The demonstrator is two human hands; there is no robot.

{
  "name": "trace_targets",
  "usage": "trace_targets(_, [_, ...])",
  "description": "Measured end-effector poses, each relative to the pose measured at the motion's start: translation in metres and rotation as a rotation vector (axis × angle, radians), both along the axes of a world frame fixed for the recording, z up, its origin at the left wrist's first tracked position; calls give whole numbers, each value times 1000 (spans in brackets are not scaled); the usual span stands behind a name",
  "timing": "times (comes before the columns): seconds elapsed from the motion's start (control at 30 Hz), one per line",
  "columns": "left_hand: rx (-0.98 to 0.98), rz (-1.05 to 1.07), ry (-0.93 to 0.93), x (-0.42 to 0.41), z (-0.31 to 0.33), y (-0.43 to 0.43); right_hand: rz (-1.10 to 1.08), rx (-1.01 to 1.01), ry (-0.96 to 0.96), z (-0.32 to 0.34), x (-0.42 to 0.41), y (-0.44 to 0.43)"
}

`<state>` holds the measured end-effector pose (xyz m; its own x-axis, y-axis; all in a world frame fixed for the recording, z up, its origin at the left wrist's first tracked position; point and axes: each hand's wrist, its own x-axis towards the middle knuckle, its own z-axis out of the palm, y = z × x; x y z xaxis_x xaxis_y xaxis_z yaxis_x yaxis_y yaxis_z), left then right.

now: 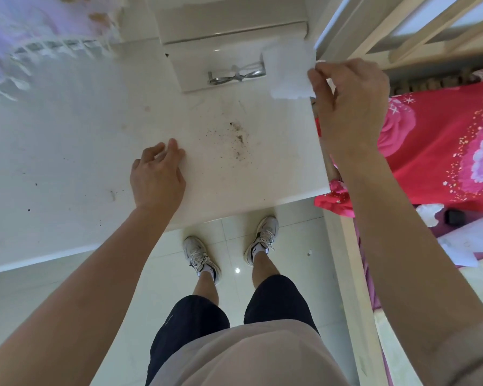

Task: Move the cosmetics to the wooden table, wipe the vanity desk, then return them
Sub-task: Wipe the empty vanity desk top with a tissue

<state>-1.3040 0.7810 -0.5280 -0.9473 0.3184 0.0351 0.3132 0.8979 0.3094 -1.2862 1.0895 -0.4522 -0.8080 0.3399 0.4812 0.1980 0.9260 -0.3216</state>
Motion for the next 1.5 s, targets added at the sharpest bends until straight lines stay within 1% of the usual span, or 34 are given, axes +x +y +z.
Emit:
trace_targets(0.07, [-8, 2, -7, 1, -2, 2, 2, -58, -60, 2, -1, -2])
trace_targets(0.13, [-20, 9, -26, 2, 1, 5, -14, -174, -179, 0, 3, -6])
trace_targets(0.2, [-10, 55, -98, -1, 11, 10, -41, -404, -264, 0, 8, -9])
trace_targets(0.27, [20, 139, -195, -6, 23, 19, -47, -653, -282, -1, 11, -11])
trace_targets(0.33, [123, 202, -261, -14, 33, 29, -36, -868, -274, 0, 15, -10])
trace_targets(0.4, [310, 171, -257, -20, 43, 45, 4, -1014, -267, 4, 18, -7])
trace_targets(0.47, [458, 20, -198, -22, 54, 68, 54, -1082, -280, 9, 20, -4])
trace_targets(0.53, [533, -130, -191, -25, 67, 94, 104, -1106, -309, 14, 21, 0])
trace_targets(0.6, [548, -241, -274, -29, 75, 120, 141, -1096, -342, 18, 23, 4])
trace_targets(0.67, [531, -280, -445, -33, 75, 138, 160, -1090, -367, 21, 25, 8])
trace_targets(0.73, [565, -245, -578, -33, 71, 149, 156, -1124, -371, 23, 26, 12])
trace_targets(0.77, [612, -208, -597, -33, 70, 151, 145, -1144, -376, 24, 27, 13])
trace_targets(0.87, [817, -92, -550, -25, 69, 154, 69, -1178, -361, 21, 29, 15])
trace_targets(0.9, [856, -56, -533, -22, 69, 154, 25, -1186, -344, 18, 30, 15])
trace_targets(0.93, [867, -25, -508, -18, 68, 153, -28, -1209, -317, 16, 29, 16])
trace_targets(1.03, [822, 10, -424, -5, 64, 150, -172, -1391, -184, 12, 28, 19])
trace_targets(1.07, [810, 4, -393, 0, 62, 148, -181, -1378, -163, 11, 27, 22])
trace_targets(1.1, [801, -4, -353, 4, 59, 146, -175, -1310, -158, 10, 26, 23])
trace_targets(1.2, [739, -37, -198, 21, 50, 136, -131, -1050, -123, 7, 16, 27])
trace_targets(1.27, [649, -93, -112, 36, 42, 127, -117, -849, -86, 4, 1, 30])
trace_targets(1.33, [526, -188, -84, 46, 31, 119, -48, -608, -97, -7, -16, 31])
trace_targets(1.37, [452, -232, -104, 50, 25, 114, 11, -469, -151, -17, -23, 30])
trace_targets(1.43, [313, -286, -187, 53, 16, 106, 71, -192, -374, -43, -28, 25])
trace_targets(1.47, [275, -288, -216, 53, 14, 100, 56, -97, -467, -56, -25, 21])
trace_targets(1.5, [263, -265, -217, 51, 13, 94, 30, -44, -499, -66, -19, 16])
